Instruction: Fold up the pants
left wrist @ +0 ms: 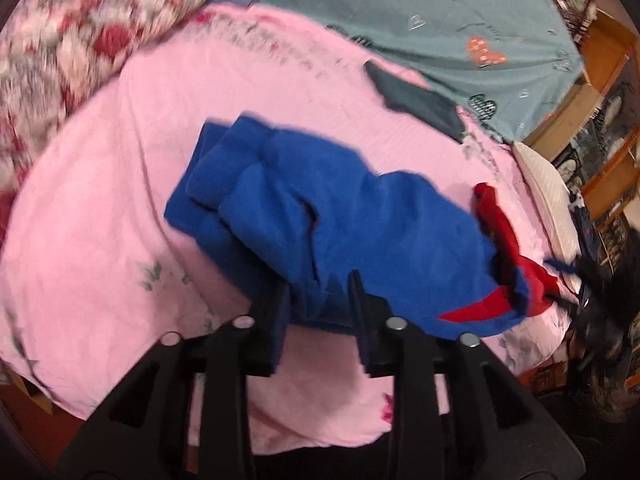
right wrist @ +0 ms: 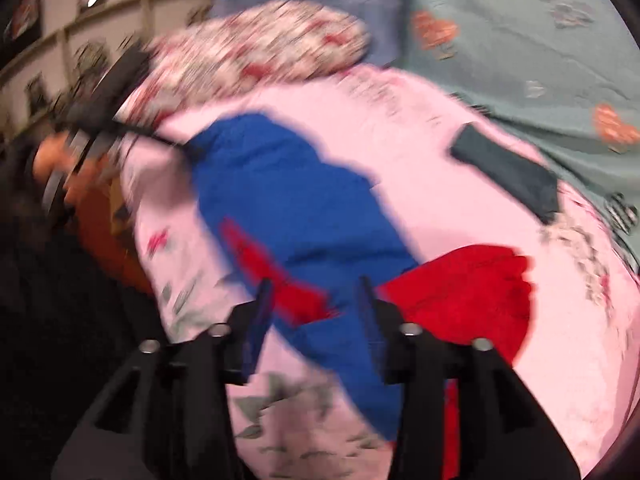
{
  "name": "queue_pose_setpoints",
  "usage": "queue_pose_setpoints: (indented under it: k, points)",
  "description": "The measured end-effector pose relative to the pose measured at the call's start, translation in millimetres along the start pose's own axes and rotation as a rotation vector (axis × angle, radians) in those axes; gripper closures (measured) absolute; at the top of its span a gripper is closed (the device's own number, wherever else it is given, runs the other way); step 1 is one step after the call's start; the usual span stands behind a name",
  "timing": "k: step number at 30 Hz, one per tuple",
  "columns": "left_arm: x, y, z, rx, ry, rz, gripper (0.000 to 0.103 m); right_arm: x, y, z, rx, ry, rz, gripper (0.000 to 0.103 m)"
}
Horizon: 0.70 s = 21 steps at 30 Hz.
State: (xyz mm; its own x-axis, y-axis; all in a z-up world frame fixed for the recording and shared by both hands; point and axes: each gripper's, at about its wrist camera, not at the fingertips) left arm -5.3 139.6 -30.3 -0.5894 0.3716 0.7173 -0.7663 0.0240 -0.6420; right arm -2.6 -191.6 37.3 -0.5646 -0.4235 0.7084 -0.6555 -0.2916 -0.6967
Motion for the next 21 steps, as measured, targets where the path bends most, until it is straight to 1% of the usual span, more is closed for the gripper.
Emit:
queue_pose_setpoints:
  k: [1, 2, 3, 4, 6, 8, 10, 11, 12, 13, 14, 15, 17, 18, 19, 20, 21]
  points:
    - [10, -4, 13, -0.043, 0.01, 0.027, 0.066, 6, -14, 23, -0.09, 0.037, 0.023, 0.041]
    - [16, -7, 25, -0.078, 0.03, 0.045, 0.062, 7, -25, 41, -0.157, 0.065, 0.026, 0.032]
    - [18, -9, 36, -0.109, 0.052, 0.054, 0.06, 3, -36, 57, -0.215, 0.101, 0.017, 0.027]
    - [18, -10, 51, -0.147, 0.083, 0.057, 0.06, -7, -48, 75, -0.283, 0.161, -0.009, 0.024]
    - [3, -8, 80, -0.216, 0.158, 0.028, 0.058, -28, -59, 94, -0.372, 0.184, -0.068, 0.024]
    - [-22, -3, 104, -0.261, 0.222, -0.029, 0.058, -65, -65, 113, -0.5, 0.192, -0.168, 0.024]
    - [-44, 3, 118, -0.295, 0.242, -0.072, 0.058, -103, -62, 118, -0.557, 0.22, -0.256, 0.024]
    - [-57, 6, 122, -0.304, 0.247, -0.098, 0.058, -117, -57, 116, -0.563, 0.24, -0.293, 0.026]
    - [-67, 8, 121, -0.299, 0.243, -0.119, 0.058, -130, -53, 115, -0.56, 0.251, -0.323, 0.033]
    - [-76, 11, 118, -0.287, 0.241, -0.143, 0.058, -141, -47, 114, -0.552, 0.232, -0.351, 0.072]
    - [-83, 11, 117, -0.278, 0.241, -0.158, 0.059, -142, -43, 115, -0.558, 0.217, -0.349, 0.099]
    - [-88, 13, 113, -0.265, 0.243, -0.171, 0.059, -133, -39, 115, -0.562, 0.205, -0.305, 0.099]
    - [-90, 12, 110, -0.262, 0.26, -0.165, 0.059, -96, -43, 117, -0.55, 0.181, -0.168, 0.099]
    - [-90, 11, 109, -0.263, 0.262, -0.162, 0.059, -72, -42, 117, -0.559, 0.158, -0.091, 0.099]
    - [-90, 11, 110, -0.267, 0.264, -0.157, 0.059, -37, -41, 118, -0.573, 0.149, 0.0, 0.099]
    - [-92, 11, 112, -0.272, 0.262, -0.152, 0.057, -10, -39, 119, -0.581, 0.141, 0.071, 0.099]
    - [-93, 11, 112, -0.278, 0.258, -0.142, 0.056, 26, -28, 118, -0.59, 0.138, 0.159, 0.1]
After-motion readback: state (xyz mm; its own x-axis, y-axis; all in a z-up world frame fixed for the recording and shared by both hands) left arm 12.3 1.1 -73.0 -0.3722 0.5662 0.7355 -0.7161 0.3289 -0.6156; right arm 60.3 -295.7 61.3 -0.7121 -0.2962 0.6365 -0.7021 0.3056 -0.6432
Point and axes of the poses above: each gripper's, at about its wrist camera, not at the fingertips, and x roughly against the way its jaws point, z to its right, y to its underside, and after that the axes turned 10 degrees about -x, right-handed
